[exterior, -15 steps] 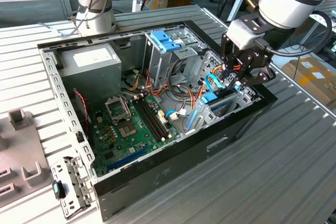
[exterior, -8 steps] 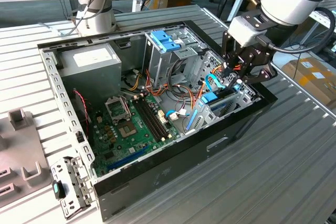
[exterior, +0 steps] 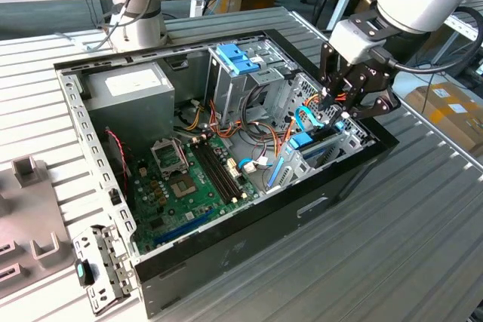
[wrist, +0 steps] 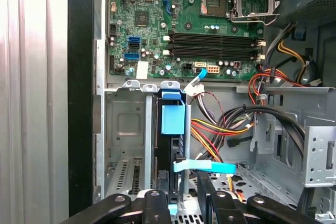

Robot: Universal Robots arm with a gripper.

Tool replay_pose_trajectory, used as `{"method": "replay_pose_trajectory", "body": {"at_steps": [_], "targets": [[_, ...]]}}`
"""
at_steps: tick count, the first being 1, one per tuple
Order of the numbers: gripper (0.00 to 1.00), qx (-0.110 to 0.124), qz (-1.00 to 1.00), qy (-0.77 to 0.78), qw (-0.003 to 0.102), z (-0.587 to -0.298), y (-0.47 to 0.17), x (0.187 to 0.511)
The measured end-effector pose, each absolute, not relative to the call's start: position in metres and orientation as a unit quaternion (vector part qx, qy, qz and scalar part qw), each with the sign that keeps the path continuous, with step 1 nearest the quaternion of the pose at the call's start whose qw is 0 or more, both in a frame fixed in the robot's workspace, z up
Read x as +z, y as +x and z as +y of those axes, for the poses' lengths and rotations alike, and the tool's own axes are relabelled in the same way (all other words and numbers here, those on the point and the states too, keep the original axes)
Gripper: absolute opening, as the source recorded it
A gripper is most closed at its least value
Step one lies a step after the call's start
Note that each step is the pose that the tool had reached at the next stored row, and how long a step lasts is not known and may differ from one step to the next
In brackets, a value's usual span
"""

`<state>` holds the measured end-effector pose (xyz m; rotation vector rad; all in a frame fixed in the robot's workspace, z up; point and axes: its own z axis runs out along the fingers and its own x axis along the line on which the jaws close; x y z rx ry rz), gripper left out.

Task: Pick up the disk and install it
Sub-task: 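Insert the first disk wire, then insert the second disk wire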

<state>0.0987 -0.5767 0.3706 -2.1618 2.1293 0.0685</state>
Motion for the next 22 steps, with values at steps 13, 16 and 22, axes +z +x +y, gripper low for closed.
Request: {"method": "replay_pose_trajectory", "body": {"at_steps": [13, 16, 22], "targets": [[0.36, 0.023, 0.699, -0.713, 0.053, -0.5752, 0.1024, 0.3723], [0.36, 0.023, 0.698, -0.713, 0.053, -0.5752, 0.1026, 0.3723], [0.36, 0.023, 0.698, -0.713, 0.053, -0.5732, 0.1041, 0.3723]]}}
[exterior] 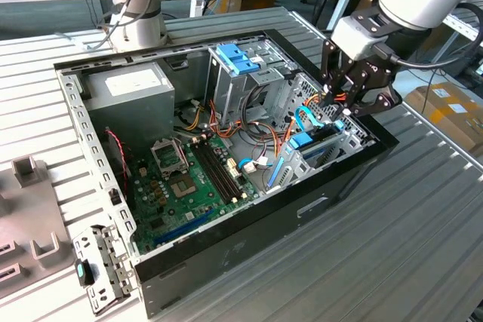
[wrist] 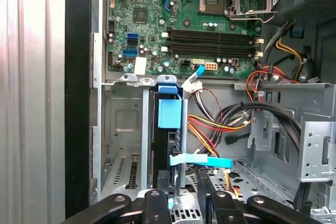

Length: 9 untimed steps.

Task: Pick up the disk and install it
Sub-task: 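Insert the second disk wire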

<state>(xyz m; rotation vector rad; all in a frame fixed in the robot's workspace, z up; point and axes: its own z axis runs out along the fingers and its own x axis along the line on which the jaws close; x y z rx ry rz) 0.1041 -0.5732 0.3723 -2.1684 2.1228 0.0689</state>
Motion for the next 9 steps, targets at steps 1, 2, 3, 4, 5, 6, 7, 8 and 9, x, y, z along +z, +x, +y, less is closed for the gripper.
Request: {"method": "replay_pose_trajectory", "body": {"at_steps": [1, 2, 3, 4, 5, 6, 7, 8, 9], "targets": [[0.36, 0.023, 0.698, -0.713, 0.053, -0.5729, 0.1045, 0.3723], [0.36, 0.023, 0.698, -0.713, 0.053, -0.5724, 0.1054, 0.3722], [0.36, 0.023, 0.698, -0.713, 0.053, -0.5722, 0.1057, 0.3722], [0.36, 0.023, 0.698, -0.713, 0.053, -0.5719, 0.1062, 0.3723], [0.36, 0.023, 0.698, -0.713, 0.053, -0.5716, 0.1067, 0.3723], [0.36, 0.023, 0.698, -0.713, 0.053, -0.5714, 0.1071, 0.3723], [0.36, 0.023, 0.698, -0.713, 0.053, -0.5710, 0.1077, 0.3722], [0.36, 0.023, 0.698, -0.713, 0.053, -0.5708, 0.1081, 0.3723], [0.36, 0.023, 0.698, -0.713, 0.053, -0.5706, 0.1084, 0.3723]]}}
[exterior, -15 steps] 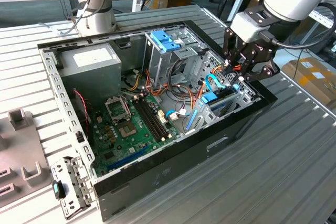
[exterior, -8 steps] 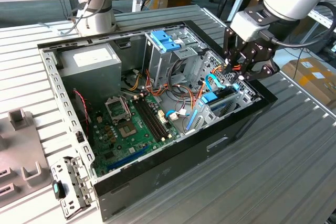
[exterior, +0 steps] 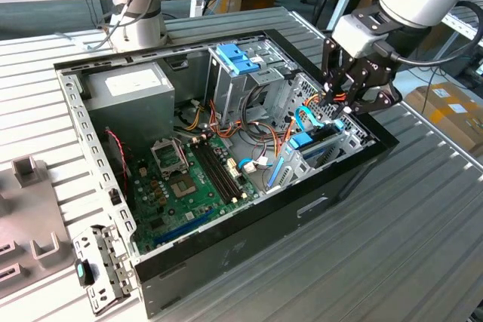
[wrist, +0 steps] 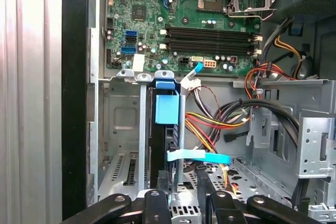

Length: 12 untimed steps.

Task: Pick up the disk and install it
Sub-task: 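Insert the second disk wire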

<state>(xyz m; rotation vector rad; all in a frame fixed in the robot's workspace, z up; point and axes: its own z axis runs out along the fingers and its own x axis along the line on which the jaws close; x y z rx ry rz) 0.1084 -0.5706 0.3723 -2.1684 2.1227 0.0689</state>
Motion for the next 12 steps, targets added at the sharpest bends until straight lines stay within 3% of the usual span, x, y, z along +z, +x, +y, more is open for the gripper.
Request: {"method": "replay_pose_trajectory", "body": {"at_steps": [12], "targets": [[0.36, 0.023, 0.698, -0.713, 0.053, -0.5694, 0.1132, 0.3723]]}}
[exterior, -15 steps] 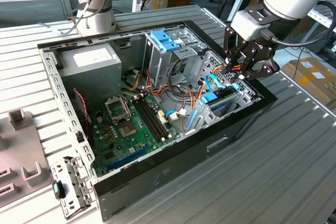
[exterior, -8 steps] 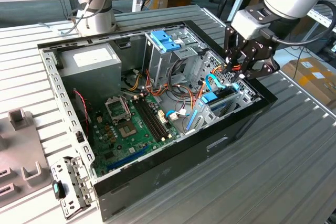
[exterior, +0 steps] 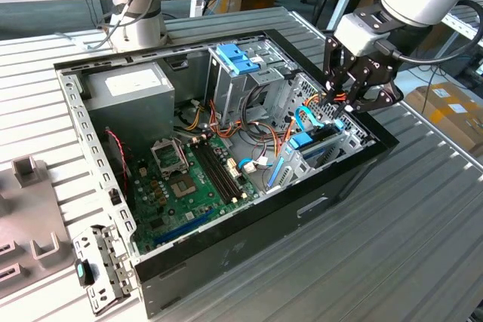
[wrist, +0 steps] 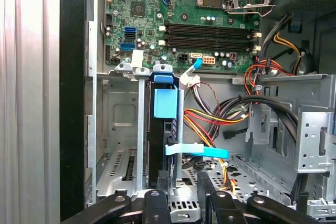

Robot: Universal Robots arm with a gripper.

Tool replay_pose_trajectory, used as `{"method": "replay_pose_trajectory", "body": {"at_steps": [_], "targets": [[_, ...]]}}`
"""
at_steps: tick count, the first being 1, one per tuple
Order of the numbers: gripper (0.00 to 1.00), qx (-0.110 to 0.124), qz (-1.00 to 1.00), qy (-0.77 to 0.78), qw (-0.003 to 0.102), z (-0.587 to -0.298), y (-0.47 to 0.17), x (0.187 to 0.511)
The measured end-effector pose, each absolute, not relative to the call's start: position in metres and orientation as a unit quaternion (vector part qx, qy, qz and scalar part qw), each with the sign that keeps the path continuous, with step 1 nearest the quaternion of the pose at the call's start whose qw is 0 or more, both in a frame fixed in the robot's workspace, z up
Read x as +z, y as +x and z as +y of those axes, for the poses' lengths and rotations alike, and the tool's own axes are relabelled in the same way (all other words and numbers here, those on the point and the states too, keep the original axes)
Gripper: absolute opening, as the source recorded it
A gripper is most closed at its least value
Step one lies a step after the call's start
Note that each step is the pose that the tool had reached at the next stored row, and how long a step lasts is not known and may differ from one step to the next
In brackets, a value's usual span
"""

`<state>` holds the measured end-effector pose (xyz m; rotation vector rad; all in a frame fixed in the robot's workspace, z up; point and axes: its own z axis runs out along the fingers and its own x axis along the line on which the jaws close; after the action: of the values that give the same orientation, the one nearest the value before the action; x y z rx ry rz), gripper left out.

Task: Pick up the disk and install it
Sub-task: 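Insert the second disk wire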

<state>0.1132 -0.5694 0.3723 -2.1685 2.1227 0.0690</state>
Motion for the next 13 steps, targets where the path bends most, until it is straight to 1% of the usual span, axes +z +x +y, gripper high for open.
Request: {"method": "replay_pose_trajectory", "body": {"at_steps": [7, 13], "targets": [[0.36, 0.023, 0.698, -0.714, 0.053, -0.568, 0.120, 0.372], [0.36, 0.023, 0.697, -0.715, 0.053, -0.561, 0.131, 0.372]]}}
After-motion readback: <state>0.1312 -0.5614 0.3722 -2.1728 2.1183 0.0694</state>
